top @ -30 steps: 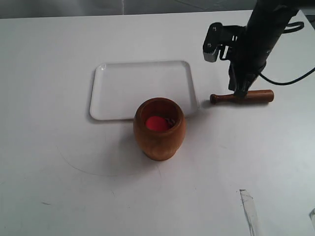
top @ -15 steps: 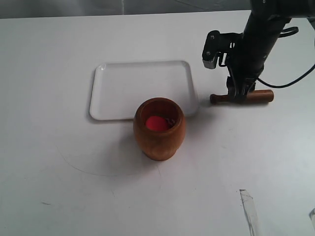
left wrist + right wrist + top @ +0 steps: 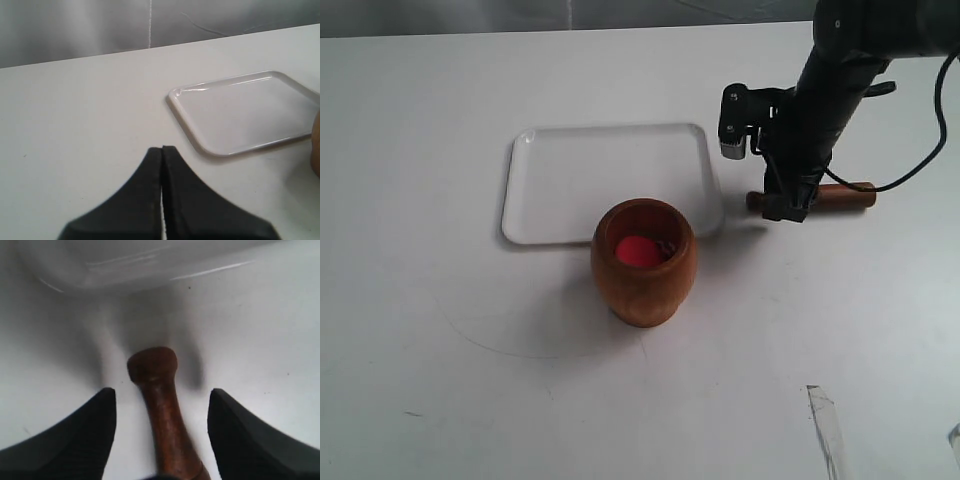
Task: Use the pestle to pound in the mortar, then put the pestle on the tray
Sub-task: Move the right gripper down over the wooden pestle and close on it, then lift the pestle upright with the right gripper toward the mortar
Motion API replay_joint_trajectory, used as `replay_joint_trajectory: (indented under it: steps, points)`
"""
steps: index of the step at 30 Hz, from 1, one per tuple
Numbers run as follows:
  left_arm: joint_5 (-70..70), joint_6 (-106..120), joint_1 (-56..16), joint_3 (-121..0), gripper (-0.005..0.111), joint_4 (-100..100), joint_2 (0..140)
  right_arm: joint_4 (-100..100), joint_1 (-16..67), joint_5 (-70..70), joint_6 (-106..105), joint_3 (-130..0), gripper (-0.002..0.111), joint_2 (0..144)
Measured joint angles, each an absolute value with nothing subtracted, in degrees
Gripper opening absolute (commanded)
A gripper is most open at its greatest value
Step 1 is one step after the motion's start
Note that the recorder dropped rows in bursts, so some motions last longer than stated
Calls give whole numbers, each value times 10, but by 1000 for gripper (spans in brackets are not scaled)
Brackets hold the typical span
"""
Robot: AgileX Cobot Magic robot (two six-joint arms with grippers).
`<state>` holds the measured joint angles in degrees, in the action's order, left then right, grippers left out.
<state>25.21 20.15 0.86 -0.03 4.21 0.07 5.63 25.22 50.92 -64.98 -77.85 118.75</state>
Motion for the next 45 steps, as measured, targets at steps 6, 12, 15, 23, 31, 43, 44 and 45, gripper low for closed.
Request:
replay_joint_trajectory:
  steps: [6,12,15,23,31,43,44,45]
  points:
    - [252,201,9,0,0,42,1,46,252,493,-651,-778,52,1209]
    - [252,201,9,0,0,42,1,41,253,500,-651,-784,23,1215]
    - [252,201,9,0,0,42,1,39,253,504,-653,-784,0,1215]
    - [252,201,9,0,0,42,1,27,253,501,-611,-785,0,1214]
    - [252,201,9,0,0,42,1,3,253,464,-518,-782,0,1114]
    - [252,201,9,0,0,42,1,529,366,222,-670,-605,0,800]
    - [252,201,9,0,0,42,1,576,395,169,-716,-577,0,784]
    - [252,201,9,0,0,42,1,636,425,123,-771,-545,0,770]
